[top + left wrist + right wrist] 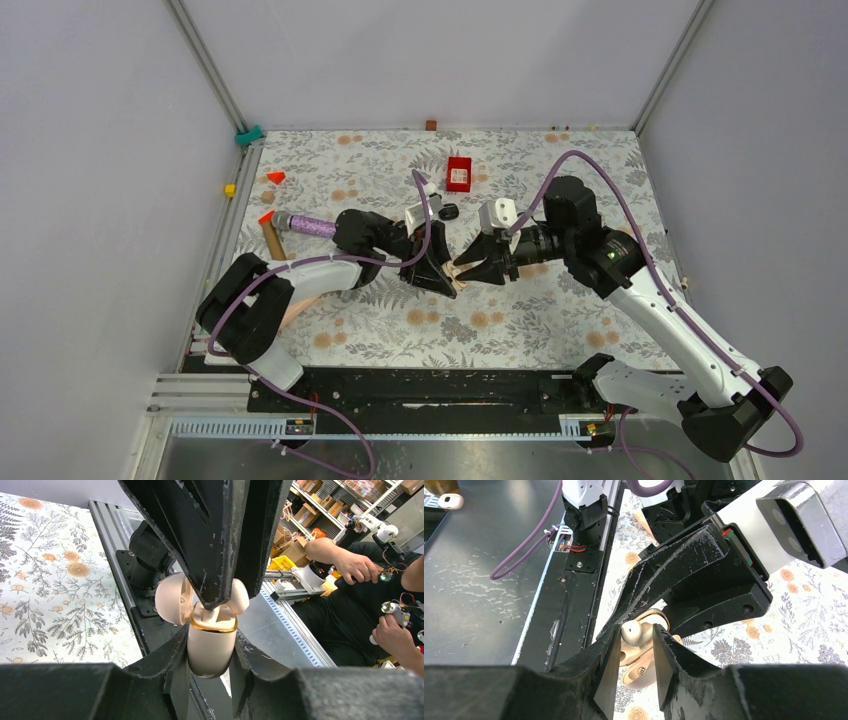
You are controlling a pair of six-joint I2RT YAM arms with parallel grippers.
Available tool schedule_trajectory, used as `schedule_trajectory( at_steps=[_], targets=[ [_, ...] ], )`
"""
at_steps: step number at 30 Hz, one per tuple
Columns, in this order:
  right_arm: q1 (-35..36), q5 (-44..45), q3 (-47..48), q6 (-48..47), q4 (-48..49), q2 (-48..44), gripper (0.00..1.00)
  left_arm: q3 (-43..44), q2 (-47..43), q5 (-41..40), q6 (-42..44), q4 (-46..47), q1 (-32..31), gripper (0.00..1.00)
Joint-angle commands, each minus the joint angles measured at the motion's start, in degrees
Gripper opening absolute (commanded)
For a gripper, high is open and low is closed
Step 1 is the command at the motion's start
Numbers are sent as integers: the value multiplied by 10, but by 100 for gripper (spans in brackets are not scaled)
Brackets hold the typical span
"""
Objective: Insert the wireless bluetooth earbuds into the charging case
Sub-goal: Place the earbud in the charging case.
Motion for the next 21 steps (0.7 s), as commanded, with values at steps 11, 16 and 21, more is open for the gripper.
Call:
schedule_trajectory(
  at_steps=[11, 16, 21],
  targets=[
    [4, 45, 17, 10, 25, 10, 37, 10, -22, 11, 12, 39, -14, 0],
    [4, 56, 34, -8, 0, 10, 43, 8, -24, 20, 14, 39, -16, 0],
    [4, 60, 40, -16, -12, 7, 44, 10, -25, 24, 13, 38, -20, 0]
  ],
)
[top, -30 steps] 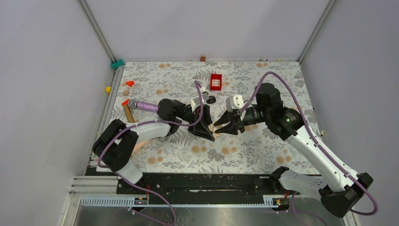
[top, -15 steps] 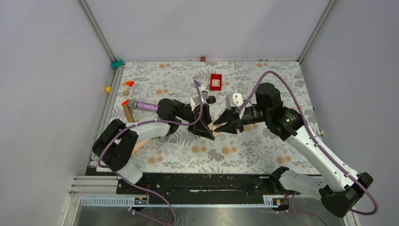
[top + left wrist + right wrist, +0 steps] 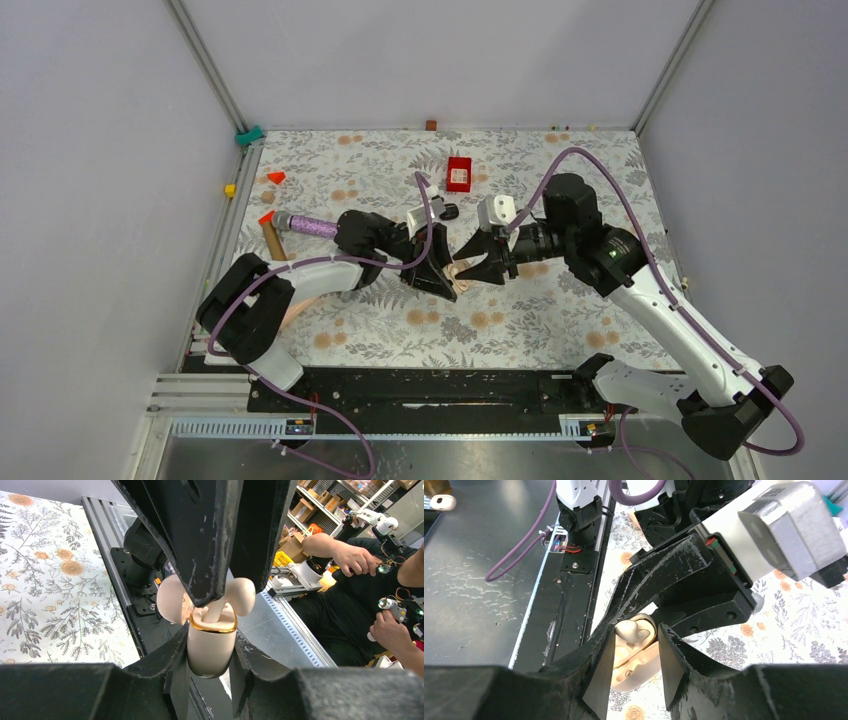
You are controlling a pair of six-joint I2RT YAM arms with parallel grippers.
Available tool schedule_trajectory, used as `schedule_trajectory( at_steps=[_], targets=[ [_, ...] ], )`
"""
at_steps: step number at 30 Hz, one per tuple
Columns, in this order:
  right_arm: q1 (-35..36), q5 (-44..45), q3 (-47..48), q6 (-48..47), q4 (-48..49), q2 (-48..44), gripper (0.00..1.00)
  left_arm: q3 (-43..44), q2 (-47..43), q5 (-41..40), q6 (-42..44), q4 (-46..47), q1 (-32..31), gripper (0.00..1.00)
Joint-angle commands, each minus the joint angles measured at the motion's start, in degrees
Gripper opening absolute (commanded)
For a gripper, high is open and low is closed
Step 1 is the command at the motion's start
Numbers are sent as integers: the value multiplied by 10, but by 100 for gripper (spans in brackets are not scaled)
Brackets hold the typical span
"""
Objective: Insert the wireless bluetooth earbuds into the charging case
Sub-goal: Place the earbud in the charging case.
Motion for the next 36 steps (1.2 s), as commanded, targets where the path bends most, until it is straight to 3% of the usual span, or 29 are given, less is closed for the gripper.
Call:
schedule_trajectory(
  at_steps=[1, 20, 30, 36],
  targets=[
    [0, 40, 22, -22, 0, 1, 44, 10, -26, 21, 12, 39, -15, 0],
    [0, 20, 29, -42, -30, -6, 45, 14, -26, 21, 7, 40, -15, 0],
    [-1, 29, 79, 42, -35, 0, 54, 15, -20, 18, 6, 40, -14, 0],
    [0, 47, 94, 44, -57, 8, 62, 16, -20, 14, 3, 40, -13, 0]
  ],
)
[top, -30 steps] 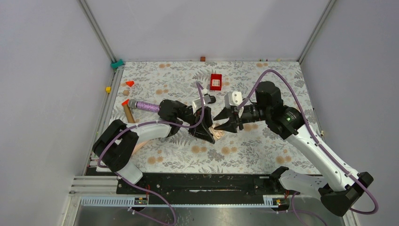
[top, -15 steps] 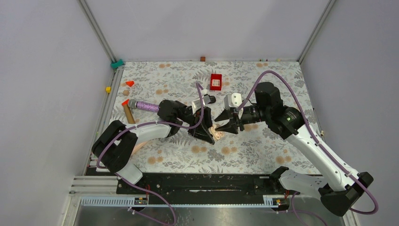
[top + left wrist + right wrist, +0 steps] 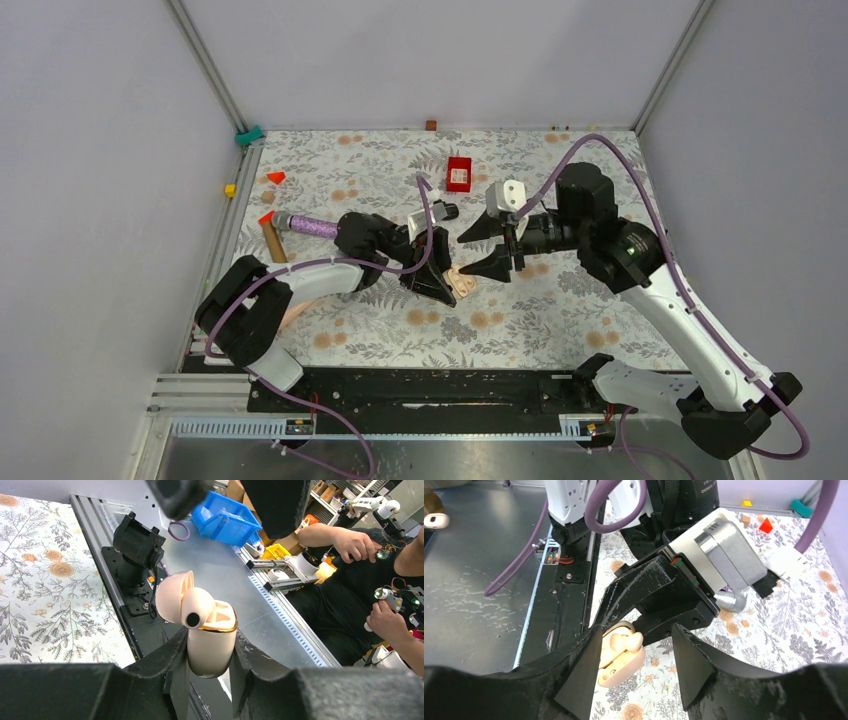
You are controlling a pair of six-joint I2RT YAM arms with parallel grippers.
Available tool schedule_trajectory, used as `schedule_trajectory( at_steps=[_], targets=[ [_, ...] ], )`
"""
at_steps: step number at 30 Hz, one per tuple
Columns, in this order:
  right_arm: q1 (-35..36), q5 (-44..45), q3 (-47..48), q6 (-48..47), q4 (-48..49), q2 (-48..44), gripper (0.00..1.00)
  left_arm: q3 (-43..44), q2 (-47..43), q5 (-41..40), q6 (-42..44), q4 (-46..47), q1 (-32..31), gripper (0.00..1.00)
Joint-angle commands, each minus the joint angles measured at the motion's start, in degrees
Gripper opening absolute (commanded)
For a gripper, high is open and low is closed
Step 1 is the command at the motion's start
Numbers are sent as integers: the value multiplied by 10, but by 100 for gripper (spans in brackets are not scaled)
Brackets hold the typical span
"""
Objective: Insert the wireless bluetooth earbuds into the charging case
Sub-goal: Place the earbud in the charging case.
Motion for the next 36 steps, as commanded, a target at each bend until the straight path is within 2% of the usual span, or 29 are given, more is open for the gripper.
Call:
schedule_trajectory(
  at_steps=[1, 7, 18, 21, 26, 36],
  targets=[
    [0, 33, 20, 16, -24, 8, 63, 17, -13, -1, 3, 38, -1, 0],
    [0, 15, 12, -68, -92, 4, 76, 17, -12, -13, 1, 38, 9, 0],
    [6, -22, 34, -52, -125, 9, 72, 17, 1, -50, 0, 29, 30, 0],
    [7, -10, 28, 2, -86, 19, 71, 12, -1, -69, 14, 14, 43, 0],
    [7, 25, 24, 173, 16, 46, 70, -10, -18, -104, 71, -33, 60, 0],
    [7, 54, 62, 306, 67, 80, 68, -95, -61, -203, 163, 11, 78, 0]
  ],
)
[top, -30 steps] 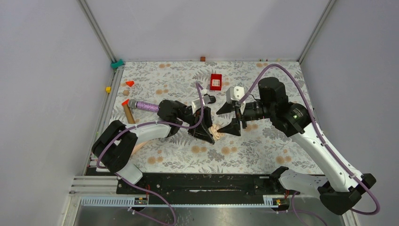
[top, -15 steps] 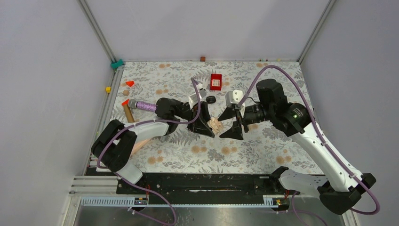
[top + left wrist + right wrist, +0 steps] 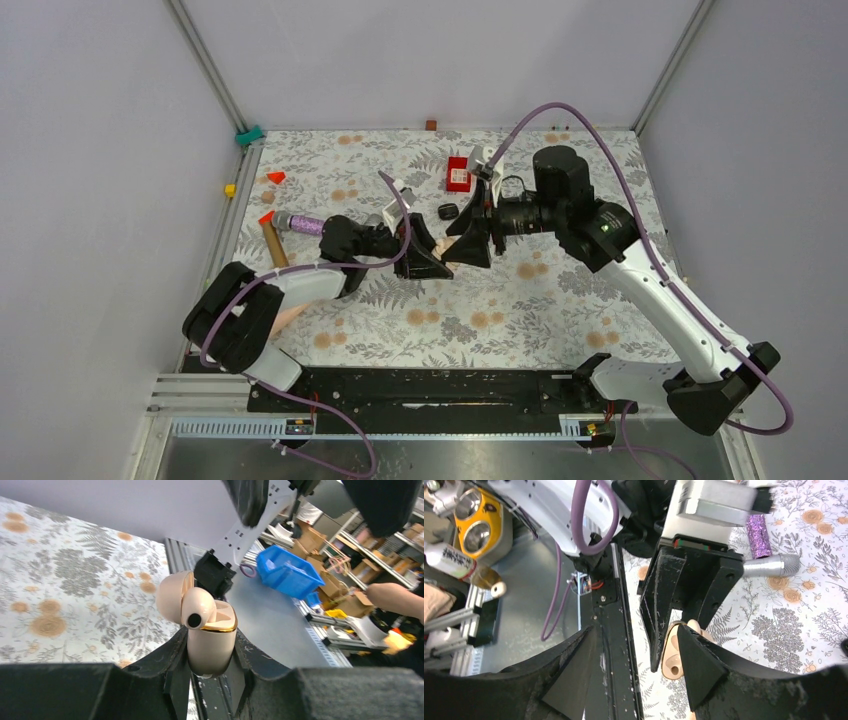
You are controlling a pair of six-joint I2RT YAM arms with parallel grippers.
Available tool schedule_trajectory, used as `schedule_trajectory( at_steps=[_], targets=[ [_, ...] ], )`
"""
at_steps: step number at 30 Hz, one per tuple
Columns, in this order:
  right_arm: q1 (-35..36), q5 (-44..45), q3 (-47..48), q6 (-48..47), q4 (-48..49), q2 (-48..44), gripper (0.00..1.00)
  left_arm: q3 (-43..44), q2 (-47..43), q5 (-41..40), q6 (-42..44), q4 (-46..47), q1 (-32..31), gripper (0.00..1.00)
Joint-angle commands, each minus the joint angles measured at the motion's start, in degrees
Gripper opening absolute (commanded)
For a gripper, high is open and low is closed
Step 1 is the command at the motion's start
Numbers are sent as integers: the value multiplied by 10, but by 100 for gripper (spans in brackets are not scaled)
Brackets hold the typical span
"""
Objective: Insert the wireless bluetooth earbuds into the charging case
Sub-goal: Place the earbud in the charging case.
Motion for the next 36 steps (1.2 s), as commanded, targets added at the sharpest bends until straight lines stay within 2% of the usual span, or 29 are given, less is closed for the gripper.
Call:
schedule_trajectory(
  at_steps=[1, 10, 36],
  targets=[
    [4, 26, 29, 89, 50, 9, 68, -29, -38, -82, 68, 58, 13, 0],
    [4, 31, 20, 135, 82, 45, 64, -50, -57, -132, 125, 13, 30, 0],
    [23, 116, 4, 96, 66, 76, 59, -49, -59, -126, 106, 35, 37, 0]
  ],
)
